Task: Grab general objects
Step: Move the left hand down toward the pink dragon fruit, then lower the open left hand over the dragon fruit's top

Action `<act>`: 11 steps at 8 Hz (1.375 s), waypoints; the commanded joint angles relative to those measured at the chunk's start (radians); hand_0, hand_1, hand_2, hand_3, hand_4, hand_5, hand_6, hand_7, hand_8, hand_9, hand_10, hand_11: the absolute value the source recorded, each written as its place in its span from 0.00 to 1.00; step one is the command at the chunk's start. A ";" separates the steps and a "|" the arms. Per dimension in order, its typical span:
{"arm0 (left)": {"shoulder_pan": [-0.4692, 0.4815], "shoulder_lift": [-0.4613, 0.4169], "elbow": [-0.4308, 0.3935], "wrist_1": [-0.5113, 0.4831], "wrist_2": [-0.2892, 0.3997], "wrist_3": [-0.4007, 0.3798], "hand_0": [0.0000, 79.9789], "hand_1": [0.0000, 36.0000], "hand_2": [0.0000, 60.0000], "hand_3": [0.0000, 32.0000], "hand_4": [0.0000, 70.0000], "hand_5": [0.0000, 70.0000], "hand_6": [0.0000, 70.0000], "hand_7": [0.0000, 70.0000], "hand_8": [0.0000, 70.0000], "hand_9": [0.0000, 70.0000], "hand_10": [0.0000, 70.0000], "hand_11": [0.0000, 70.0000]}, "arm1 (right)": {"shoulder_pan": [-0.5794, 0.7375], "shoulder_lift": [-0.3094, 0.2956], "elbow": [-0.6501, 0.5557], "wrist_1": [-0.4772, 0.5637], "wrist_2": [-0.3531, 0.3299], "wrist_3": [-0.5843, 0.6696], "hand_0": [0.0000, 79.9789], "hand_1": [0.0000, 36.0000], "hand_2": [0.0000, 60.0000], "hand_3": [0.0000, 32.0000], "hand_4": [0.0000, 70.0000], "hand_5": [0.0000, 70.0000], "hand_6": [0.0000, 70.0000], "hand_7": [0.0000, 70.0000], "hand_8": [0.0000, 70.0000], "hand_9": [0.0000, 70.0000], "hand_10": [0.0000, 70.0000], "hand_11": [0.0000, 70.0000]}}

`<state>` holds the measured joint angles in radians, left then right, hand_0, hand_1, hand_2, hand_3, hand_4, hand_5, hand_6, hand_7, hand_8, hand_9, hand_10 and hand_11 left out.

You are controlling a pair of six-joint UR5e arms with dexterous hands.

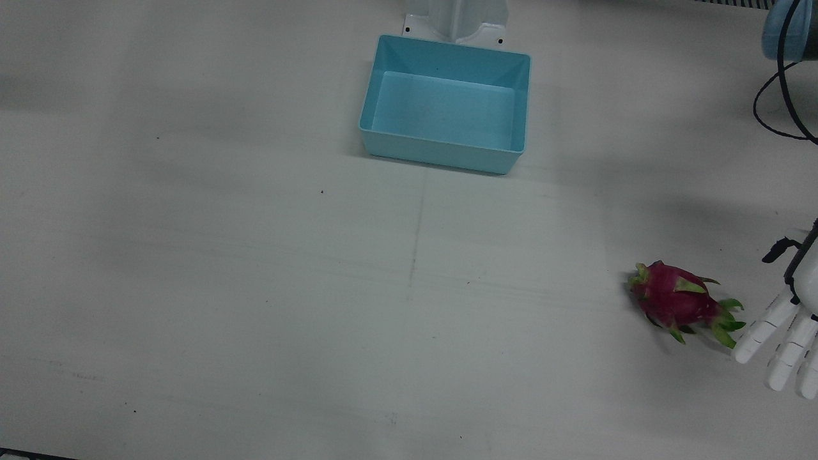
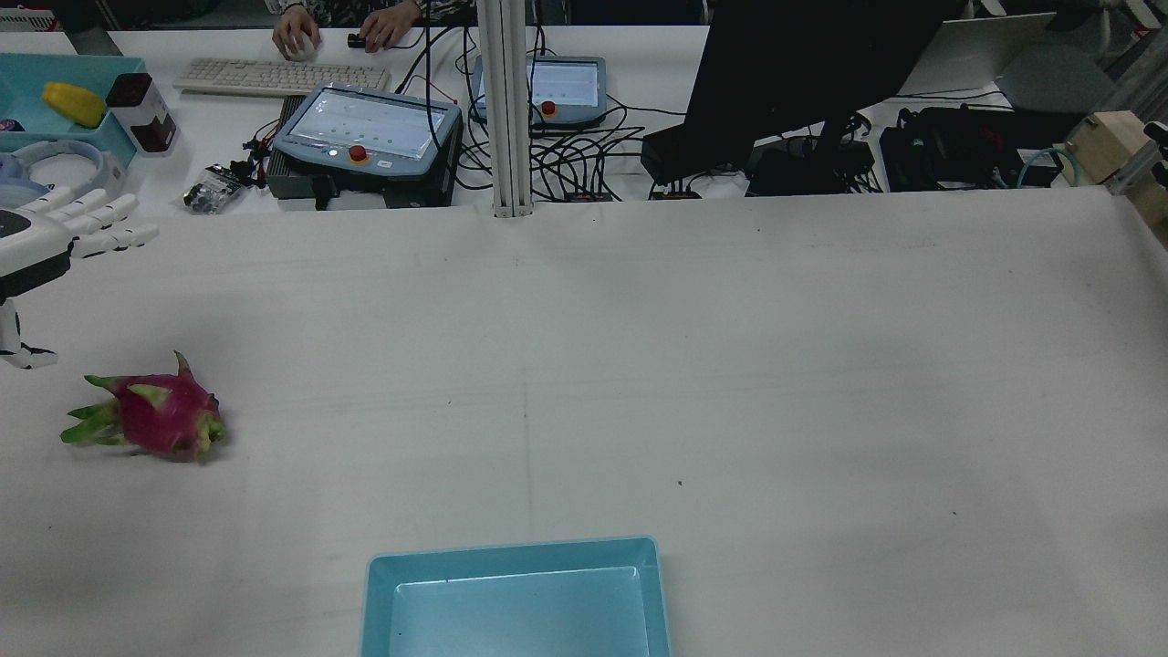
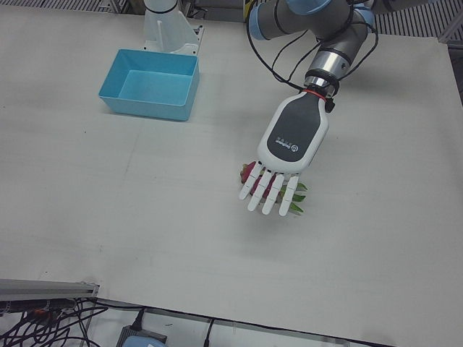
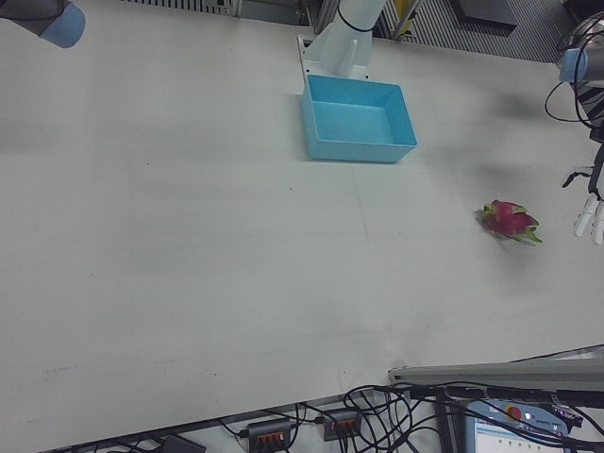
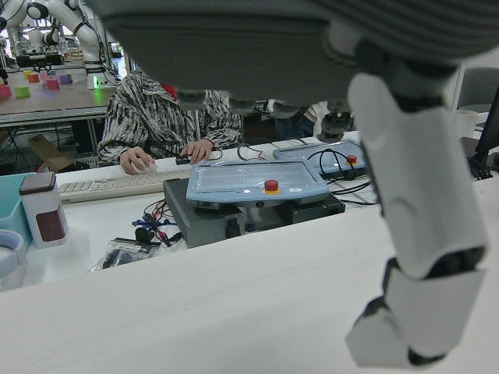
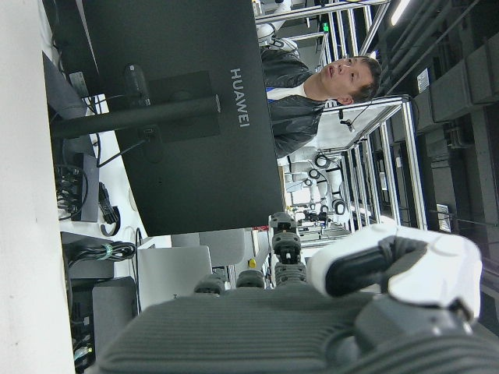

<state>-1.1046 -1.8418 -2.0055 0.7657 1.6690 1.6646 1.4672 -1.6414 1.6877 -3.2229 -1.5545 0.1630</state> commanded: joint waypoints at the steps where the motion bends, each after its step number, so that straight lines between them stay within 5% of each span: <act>1: 0.063 -0.007 0.045 -0.017 -0.035 0.090 0.61 0.66 0.50 0.23 0.00 0.00 0.00 0.00 0.00 0.00 0.00 0.00 | -0.001 0.000 0.001 0.000 0.001 0.001 0.00 0.00 0.00 0.00 0.00 0.00 0.00 0.00 0.00 0.00 0.00 0.00; 3: 0.118 -0.010 0.057 -0.029 -0.080 0.092 0.65 0.91 0.88 0.32 0.00 0.00 0.00 0.00 0.00 0.00 0.00 0.00 | -0.001 0.000 0.000 0.000 -0.001 0.000 0.00 0.00 0.00 0.00 0.00 0.00 0.00 0.00 0.00 0.00 0.00 0.00; 7: 0.134 0.003 0.160 -0.106 -0.081 0.150 0.64 0.89 0.89 0.36 0.00 0.00 0.00 0.00 0.00 0.00 0.00 0.00 | 0.001 0.000 0.000 0.000 -0.001 0.001 0.00 0.00 0.00 0.00 0.00 0.00 0.00 0.00 0.00 0.00 0.00 0.00; 10: 0.127 0.038 0.163 -0.126 -0.080 0.153 0.62 0.86 0.89 0.34 0.00 0.00 0.00 0.00 0.00 0.00 0.00 0.00 | 0.001 0.000 0.000 0.000 -0.001 0.001 0.00 0.00 0.00 0.00 0.00 0.00 0.00 0.00 0.00 0.00 0.00 0.00; 11: 0.132 0.058 0.166 -0.141 -0.080 0.155 0.62 0.82 0.80 0.37 0.00 0.00 0.00 0.00 0.00 0.00 0.00 0.00 | -0.001 0.000 0.000 0.000 -0.001 0.001 0.00 0.00 0.00 0.00 0.00 0.00 0.00 0.00 0.00 0.00 0.00 0.00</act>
<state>-0.9758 -1.8204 -1.8435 0.6485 1.5887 1.8151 1.4679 -1.6414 1.6877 -3.2224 -1.5545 0.1635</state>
